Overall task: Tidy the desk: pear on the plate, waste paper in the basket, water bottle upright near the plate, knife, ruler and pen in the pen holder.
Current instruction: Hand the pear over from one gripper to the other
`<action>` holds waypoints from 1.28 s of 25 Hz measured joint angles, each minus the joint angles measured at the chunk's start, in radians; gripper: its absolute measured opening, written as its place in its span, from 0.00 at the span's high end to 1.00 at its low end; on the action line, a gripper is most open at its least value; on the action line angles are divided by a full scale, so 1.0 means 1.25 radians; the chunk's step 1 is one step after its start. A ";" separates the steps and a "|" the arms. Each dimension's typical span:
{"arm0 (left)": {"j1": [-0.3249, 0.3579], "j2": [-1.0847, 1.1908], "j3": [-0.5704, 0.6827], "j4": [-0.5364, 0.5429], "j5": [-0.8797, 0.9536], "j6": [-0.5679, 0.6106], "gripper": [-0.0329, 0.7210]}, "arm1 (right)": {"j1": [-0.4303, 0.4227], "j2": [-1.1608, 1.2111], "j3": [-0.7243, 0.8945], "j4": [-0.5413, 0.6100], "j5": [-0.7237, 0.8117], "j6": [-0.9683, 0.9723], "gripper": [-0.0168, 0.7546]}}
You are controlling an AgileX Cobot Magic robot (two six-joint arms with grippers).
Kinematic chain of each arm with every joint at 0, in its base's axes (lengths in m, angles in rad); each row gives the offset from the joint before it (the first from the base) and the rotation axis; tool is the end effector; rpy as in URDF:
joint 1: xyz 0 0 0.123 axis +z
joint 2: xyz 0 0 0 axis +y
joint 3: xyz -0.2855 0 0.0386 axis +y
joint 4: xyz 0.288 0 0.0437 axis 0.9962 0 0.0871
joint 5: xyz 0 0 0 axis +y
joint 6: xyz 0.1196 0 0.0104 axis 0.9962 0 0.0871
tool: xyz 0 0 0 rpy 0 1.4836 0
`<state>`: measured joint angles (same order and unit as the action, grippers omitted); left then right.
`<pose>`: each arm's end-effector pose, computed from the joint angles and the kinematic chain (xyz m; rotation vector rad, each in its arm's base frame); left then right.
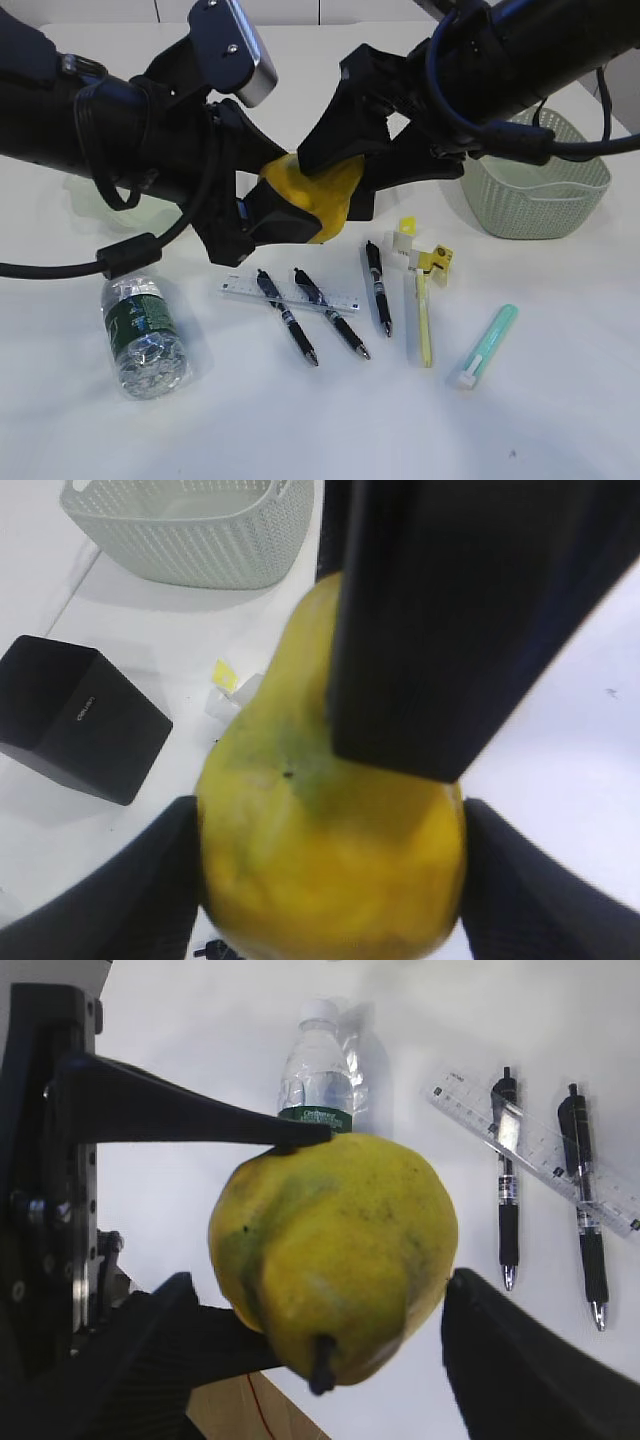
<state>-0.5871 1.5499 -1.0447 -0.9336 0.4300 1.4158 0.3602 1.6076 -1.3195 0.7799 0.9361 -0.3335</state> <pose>0.3052 -0.2515 0.2366 1.3374 1.7982 -0.4162 0.3444 0.2024 0.2854 -0.4542 2.5288 0.9815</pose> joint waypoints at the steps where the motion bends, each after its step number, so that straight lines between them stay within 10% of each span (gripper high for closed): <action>1: 0.000 0.000 0.000 0.000 0.000 0.000 0.29 | 0.000 0.000 0.000 0.000 0.000 -0.006 0.26; 19: 0.017 0.000 0.000 -0.002 -0.040 -0.002 0.29 | 0.000 0.000 0.000 -0.007 0.001 -0.015 0.24; 32: 0.192 -0.012 0.000 -0.044 -0.008 -0.047 0.29 | -0.028 0.000 -0.002 -0.081 0.033 0.002 0.24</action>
<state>-0.3466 1.5349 -1.0447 -0.9891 0.4199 1.3572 0.3258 1.6076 -1.3216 0.6791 0.9774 -0.3315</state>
